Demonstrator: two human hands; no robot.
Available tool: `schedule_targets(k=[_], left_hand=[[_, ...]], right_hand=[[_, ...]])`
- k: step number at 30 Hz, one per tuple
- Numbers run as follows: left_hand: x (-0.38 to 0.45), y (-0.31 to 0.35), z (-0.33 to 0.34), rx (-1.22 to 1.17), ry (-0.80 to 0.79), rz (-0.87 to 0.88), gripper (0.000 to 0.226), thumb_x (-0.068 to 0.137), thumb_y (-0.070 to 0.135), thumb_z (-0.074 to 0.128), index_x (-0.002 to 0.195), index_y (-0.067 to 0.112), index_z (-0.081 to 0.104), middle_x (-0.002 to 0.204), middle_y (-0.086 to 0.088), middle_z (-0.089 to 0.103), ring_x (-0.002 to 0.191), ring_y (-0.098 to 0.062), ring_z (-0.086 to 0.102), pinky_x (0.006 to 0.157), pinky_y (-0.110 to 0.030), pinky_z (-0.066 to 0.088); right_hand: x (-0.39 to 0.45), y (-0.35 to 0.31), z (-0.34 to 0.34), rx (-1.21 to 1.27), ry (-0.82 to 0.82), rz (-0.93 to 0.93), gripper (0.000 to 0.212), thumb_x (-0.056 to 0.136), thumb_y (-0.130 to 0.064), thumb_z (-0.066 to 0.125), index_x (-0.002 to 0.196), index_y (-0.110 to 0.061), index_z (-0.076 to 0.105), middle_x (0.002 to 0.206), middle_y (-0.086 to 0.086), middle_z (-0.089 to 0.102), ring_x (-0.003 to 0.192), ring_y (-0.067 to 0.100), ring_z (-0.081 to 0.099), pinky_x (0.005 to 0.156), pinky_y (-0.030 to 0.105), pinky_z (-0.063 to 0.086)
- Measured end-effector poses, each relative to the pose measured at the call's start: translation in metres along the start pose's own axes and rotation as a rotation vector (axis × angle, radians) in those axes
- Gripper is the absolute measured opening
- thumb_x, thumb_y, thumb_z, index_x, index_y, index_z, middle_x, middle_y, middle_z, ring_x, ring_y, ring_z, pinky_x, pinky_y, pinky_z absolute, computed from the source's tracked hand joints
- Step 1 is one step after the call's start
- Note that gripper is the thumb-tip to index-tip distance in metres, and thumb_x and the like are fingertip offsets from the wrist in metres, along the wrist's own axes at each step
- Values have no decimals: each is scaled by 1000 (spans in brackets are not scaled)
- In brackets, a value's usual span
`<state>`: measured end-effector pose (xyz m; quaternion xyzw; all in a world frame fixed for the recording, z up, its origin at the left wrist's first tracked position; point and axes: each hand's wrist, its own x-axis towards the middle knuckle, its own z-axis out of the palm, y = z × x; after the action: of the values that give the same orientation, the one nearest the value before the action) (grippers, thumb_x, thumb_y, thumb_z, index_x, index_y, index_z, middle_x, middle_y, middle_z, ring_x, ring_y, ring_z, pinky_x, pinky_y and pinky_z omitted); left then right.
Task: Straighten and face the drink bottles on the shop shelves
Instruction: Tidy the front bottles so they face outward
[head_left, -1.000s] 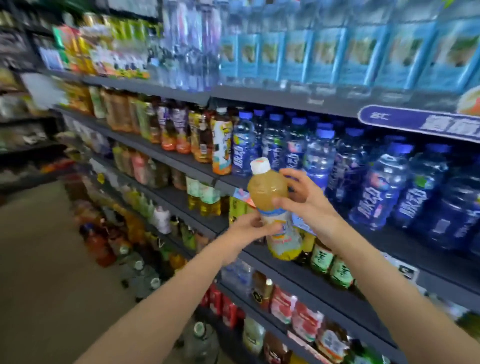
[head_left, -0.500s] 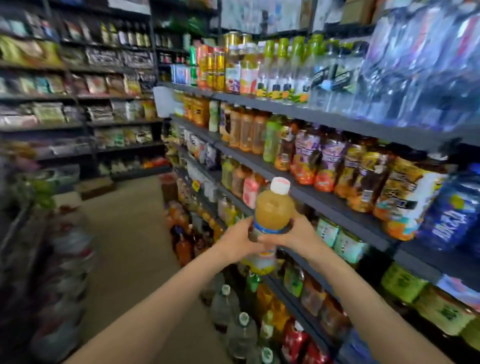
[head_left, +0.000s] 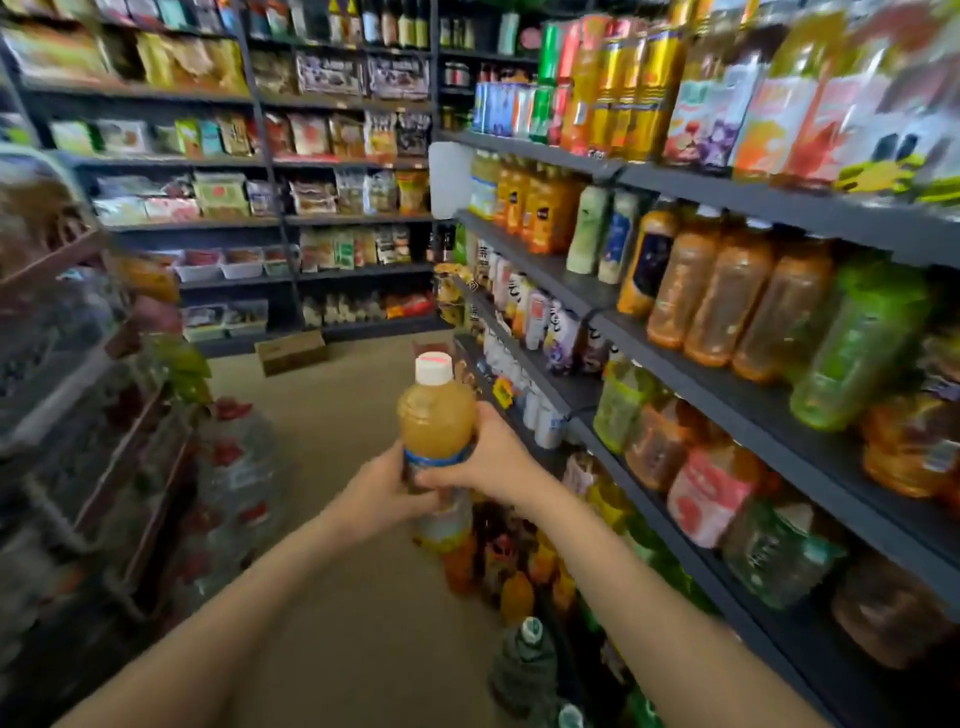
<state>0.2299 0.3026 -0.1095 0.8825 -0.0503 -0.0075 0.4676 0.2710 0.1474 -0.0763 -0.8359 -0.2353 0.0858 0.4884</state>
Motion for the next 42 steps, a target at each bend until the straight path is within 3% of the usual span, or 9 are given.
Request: schedule_targets(k=[6,10,13,16,19,23,27,33,42], left_hand=[[108,-80,-96,179,118,15,74,60,54,70,123,28,43,122,-3,52,111,-20,52,94,-40,46],[203,-128,-152,325,77,-83,58,81,26,70,129,12,40,125,-5,43,106,-18,52,89,-27,45],[281,-135,-201,78,277,-173,42,88,16,62,126,7,44,125,-9,51,105,-19,54,85,-31,48],[363,-129,-235,-51,401,-209,35,90,12,57,123,6,45,121,-12,55,111,-26,54,91,-38,46],[429,-131,-235,-39,268,-132,27,89,14,58,111,13,41,110,-8,57,102,-23,56,89,-37,47],[508,-139,-229,-2,73,10,31,88,12,58,113,14,39,108,-4,54,105,-21,54,88,-32,45],[583,-149,-241,62,76,-11,35,90,13,58,122,4,47,121,-9,53,112,-23,52,93,-31,42],[678,-167,-257,8,123,-14,29,91,12,54,119,3,49,120,-12,53,110,-25,52,90,-36,44],[794,-159,-214,-12,-216,165,47,92,9,53,132,1,31,93,-3,50,90,-21,52,72,-28,37]], right_hand=[[161,-12,30,-244,-73,-168,65,64,-32,85,111,-18,43,109,-4,26,111,14,32,95,25,32],[274,10,34,-288,32,-87,59,65,-36,84,107,-18,47,110,-1,27,116,19,31,98,29,34],[361,16,22,-257,183,31,47,61,-40,83,90,-17,54,110,4,46,118,22,36,94,30,37],[427,17,-4,-141,437,80,65,47,-57,80,95,-18,60,110,6,56,116,25,45,97,39,42],[470,24,-38,-22,773,113,67,59,-40,86,111,-14,52,115,1,40,111,14,40,95,31,40],[537,43,-81,288,1054,205,69,61,-15,85,113,-12,41,113,6,52,102,24,54,89,38,48],[602,78,-104,186,1023,276,68,54,-9,85,108,-12,44,109,7,58,98,25,58,84,37,50],[675,116,-113,-46,978,281,73,54,-28,88,112,-9,47,119,11,51,113,28,51,91,44,48],[695,125,-151,-569,1075,359,80,59,-30,85,121,-2,43,128,12,31,123,28,28,103,32,28]])
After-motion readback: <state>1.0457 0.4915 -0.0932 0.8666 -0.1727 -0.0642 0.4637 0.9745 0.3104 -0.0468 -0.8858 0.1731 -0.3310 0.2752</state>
